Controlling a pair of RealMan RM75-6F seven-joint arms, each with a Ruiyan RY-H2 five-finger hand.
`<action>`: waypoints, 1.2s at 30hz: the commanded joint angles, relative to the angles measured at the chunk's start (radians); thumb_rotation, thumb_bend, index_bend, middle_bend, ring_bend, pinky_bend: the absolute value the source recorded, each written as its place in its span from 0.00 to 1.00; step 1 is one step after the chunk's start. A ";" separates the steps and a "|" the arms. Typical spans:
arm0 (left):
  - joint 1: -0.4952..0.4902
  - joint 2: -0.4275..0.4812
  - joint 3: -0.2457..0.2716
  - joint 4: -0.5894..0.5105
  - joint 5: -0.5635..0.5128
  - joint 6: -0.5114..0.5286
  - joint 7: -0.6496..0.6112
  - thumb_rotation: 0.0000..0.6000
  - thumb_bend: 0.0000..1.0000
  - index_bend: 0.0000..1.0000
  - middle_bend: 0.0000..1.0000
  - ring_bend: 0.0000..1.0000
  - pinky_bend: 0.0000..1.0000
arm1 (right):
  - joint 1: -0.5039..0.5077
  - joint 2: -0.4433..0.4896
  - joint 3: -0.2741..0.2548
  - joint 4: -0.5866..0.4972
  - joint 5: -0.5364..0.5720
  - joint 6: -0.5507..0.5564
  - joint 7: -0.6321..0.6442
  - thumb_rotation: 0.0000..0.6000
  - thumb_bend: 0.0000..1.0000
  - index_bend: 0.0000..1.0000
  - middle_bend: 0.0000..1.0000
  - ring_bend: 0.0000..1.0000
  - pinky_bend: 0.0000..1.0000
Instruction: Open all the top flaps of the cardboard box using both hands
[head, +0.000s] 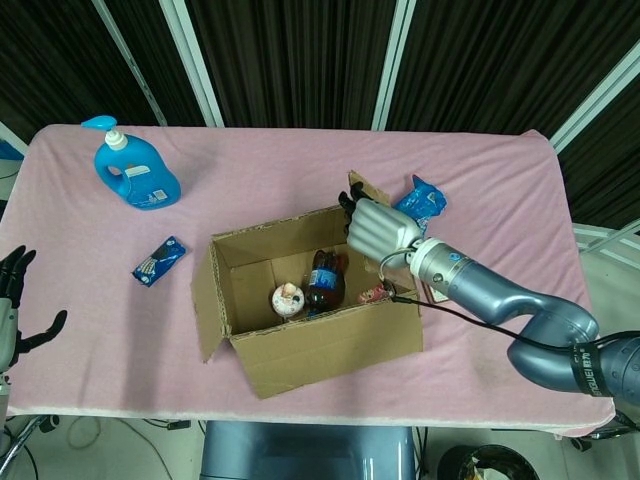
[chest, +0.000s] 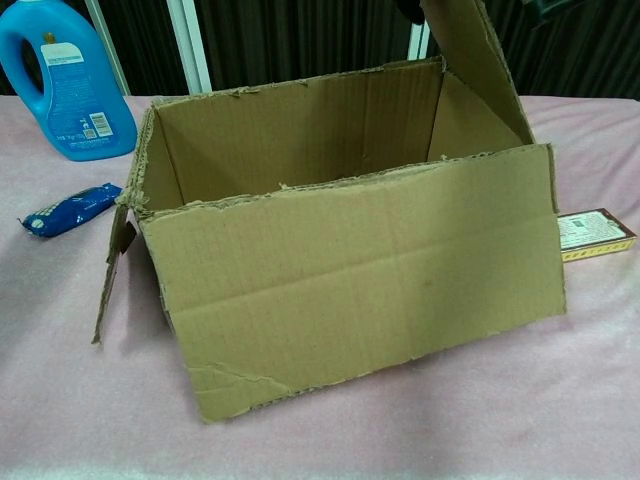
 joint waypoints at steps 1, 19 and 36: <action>0.000 0.000 0.000 -0.001 -0.001 -0.001 0.000 1.00 0.26 0.00 0.00 0.00 0.00 | -0.005 0.015 -0.003 0.002 0.006 0.007 -0.003 1.00 0.42 0.31 0.29 0.13 0.22; 0.000 0.000 0.001 -0.002 0.000 -0.001 0.003 1.00 0.26 0.00 0.00 0.00 0.00 | -0.051 0.113 -0.020 0.003 -0.006 0.021 0.003 1.00 0.41 0.28 0.29 0.13 0.22; 0.001 -0.003 0.003 -0.001 0.003 0.003 0.013 1.00 0.26 0.00 0.00 0.00 0.00 | -0.132 0.175 -0.018 0.029 -0.076 0.038 0.101 1.00 0.17 0.00 0.26 0.13 0.22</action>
